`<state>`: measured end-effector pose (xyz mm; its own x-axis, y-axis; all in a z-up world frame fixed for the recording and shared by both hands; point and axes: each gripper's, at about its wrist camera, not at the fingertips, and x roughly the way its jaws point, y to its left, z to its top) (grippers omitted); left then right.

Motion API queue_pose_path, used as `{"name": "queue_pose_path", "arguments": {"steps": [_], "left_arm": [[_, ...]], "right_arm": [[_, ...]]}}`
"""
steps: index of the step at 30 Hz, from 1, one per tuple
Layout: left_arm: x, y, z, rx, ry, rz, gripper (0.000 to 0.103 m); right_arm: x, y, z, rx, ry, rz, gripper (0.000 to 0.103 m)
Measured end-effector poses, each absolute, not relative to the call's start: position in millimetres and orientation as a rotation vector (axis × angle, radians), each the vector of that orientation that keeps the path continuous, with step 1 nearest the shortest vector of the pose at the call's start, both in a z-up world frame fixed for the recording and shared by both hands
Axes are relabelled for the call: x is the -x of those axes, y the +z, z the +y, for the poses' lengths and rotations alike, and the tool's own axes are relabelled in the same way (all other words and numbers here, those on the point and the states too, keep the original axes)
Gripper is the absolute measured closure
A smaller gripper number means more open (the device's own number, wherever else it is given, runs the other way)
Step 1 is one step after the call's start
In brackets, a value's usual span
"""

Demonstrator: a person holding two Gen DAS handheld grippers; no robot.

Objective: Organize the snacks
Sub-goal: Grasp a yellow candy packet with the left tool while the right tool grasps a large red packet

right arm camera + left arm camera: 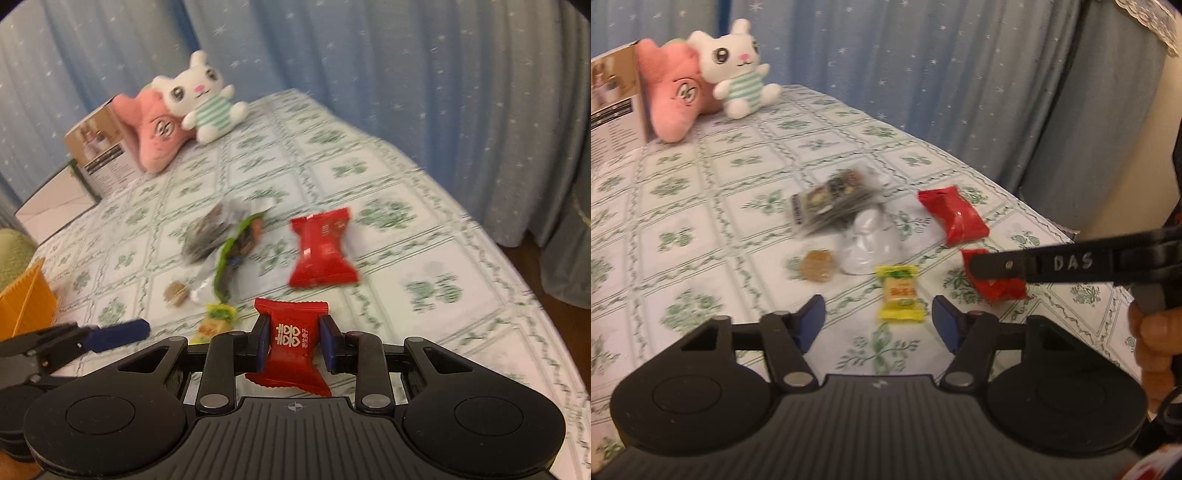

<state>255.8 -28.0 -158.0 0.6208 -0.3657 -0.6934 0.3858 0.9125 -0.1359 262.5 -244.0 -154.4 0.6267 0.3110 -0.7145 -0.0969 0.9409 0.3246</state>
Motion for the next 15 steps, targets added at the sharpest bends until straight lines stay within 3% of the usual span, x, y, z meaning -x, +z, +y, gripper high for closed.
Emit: {"name": "queue_pose_path", "arguments": {"steps": [3,7,12,15], "left_arm": [[-258,-162,-38,-0.042,-0.434,0.779,0.061],[-265,-165,-50,-0.054,-0.432,0.77,0.064],[-267,-173,-59,-0.1,-0.401,0.766,0.083],[-264,-171,-58,-0.103,-0.381,0.763,0.085]], "right_arm": [[-263,-152,-251,-0.288,0.211,0.848,0.074],[-264,-151,-252,-0.273,0.195,0.839,0.074],[-264,-151,-253,-0.287,0.199,0.84,0.074],[-263,-150,-252,-0.292,0.194,0.838,0.074]]}}
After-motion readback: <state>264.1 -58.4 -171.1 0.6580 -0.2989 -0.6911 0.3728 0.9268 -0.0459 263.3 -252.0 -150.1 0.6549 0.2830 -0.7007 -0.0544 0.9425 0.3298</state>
